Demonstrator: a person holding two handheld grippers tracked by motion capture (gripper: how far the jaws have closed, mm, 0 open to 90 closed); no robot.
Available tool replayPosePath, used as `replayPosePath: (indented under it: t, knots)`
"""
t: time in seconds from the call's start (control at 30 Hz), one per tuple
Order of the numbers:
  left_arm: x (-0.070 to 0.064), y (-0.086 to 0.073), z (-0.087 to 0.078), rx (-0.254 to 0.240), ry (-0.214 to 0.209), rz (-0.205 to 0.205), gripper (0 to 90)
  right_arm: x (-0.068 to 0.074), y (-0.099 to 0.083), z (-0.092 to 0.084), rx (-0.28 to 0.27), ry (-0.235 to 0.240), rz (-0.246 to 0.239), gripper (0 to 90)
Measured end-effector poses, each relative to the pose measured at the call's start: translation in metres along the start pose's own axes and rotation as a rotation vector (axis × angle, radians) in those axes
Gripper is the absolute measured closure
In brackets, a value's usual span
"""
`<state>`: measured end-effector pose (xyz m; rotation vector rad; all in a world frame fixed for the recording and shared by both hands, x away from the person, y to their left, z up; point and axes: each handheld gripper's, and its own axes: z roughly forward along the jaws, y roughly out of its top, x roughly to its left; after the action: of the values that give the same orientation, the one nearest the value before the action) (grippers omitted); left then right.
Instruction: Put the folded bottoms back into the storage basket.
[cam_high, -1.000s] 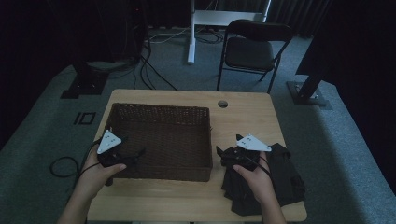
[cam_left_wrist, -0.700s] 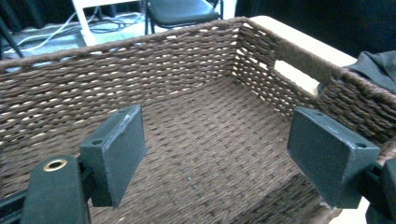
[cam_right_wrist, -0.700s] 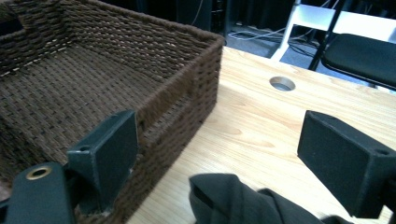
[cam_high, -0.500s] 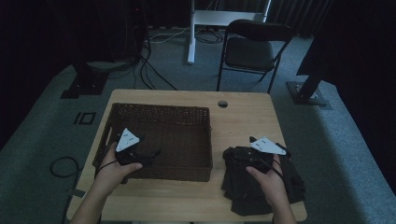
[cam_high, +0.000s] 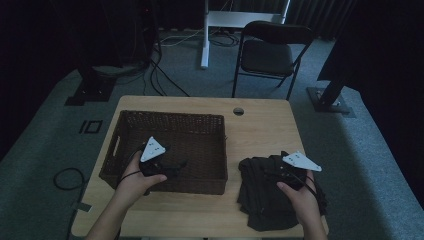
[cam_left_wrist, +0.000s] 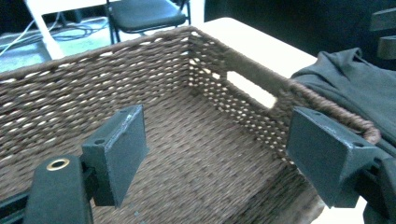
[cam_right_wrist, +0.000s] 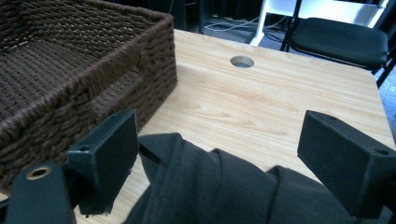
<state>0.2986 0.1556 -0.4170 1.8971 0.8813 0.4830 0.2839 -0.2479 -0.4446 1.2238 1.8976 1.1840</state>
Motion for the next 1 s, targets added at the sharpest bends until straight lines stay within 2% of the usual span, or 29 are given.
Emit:
replayPosePath:
  t: [0.5,0.7,0.87,1.0]
  knots:
    - [-0.044,0.016,0.032,0.01,-0.123,0.054,20.3,-0.022,-0.011,-0.015,0.006,-0.05,0.025,12.1]
    - [-0.062,0.021,0.044,-0.002,-0.156,0.071,20.4,-0.032,-0.016,-0.021,0.006,-0.07,0.041,12.1]
    - [-0.079,0.026,0.054,-0.005,-0.191,0.095,20.3,-0.041,-0.02,-0.025,0.009,-0.085,0.046,12.1]
    - [-0.096,0.028,0.064,-0.008,-0.232,0.093,20.3,-0.047,-0.025,-0.027,0.006,-0.097,0.055,12.1]
